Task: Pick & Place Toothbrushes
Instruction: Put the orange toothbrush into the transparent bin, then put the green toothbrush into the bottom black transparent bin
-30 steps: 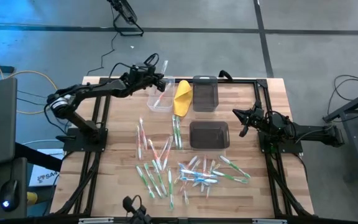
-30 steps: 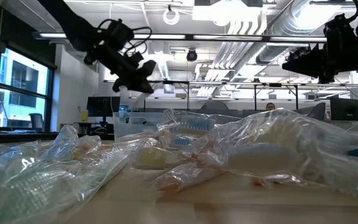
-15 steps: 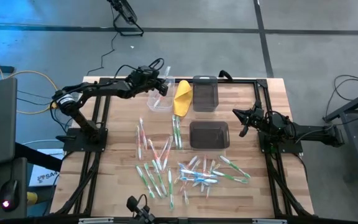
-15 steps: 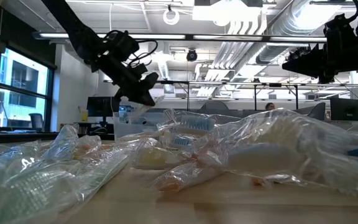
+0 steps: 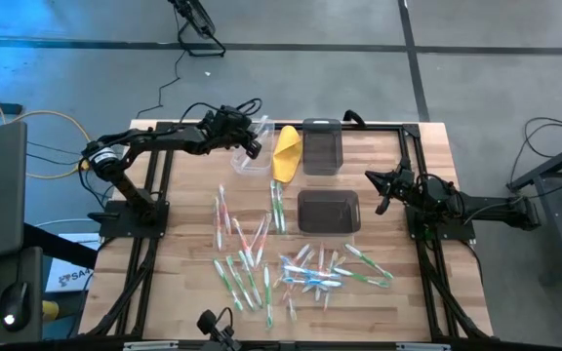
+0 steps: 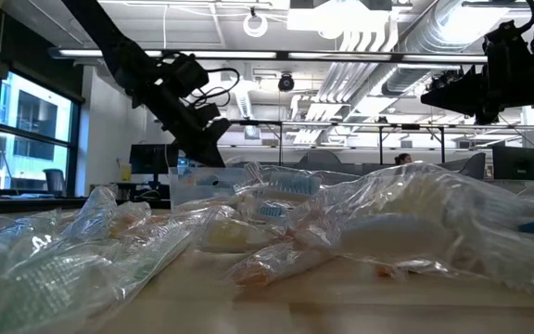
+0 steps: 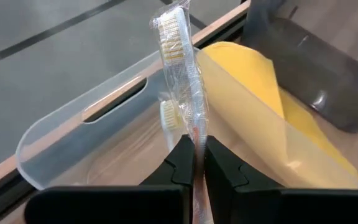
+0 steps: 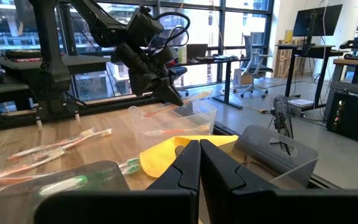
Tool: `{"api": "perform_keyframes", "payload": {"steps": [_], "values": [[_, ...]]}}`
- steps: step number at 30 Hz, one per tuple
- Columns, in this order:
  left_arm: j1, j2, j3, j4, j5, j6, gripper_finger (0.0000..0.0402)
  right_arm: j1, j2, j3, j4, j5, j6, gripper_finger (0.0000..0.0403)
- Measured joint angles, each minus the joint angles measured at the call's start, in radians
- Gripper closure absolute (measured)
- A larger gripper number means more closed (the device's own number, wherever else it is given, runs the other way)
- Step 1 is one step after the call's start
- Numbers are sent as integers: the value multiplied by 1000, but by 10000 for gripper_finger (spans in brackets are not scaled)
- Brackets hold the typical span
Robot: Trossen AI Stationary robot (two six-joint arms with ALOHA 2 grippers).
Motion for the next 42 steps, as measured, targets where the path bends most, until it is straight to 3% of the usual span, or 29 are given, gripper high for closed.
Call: {"api": "perform_keyframes", "payload": {"steps": [6,11,20,33,42], "values": [[0,0,0,-30,-2,0,373,0,0,0,0,0,0,401],[0,0,0,-41,-51,0,325,0,0,0,0,0,0,401],[0,0,0,-44,-51,0,257,0,0,0,0,0,0,401],[0,-54,0,-51,4,-54,289,0,0,0,0,0,0,401],[0,-170,0,-195,78,-194,320,0,0,0,0,0,0,400]]}}
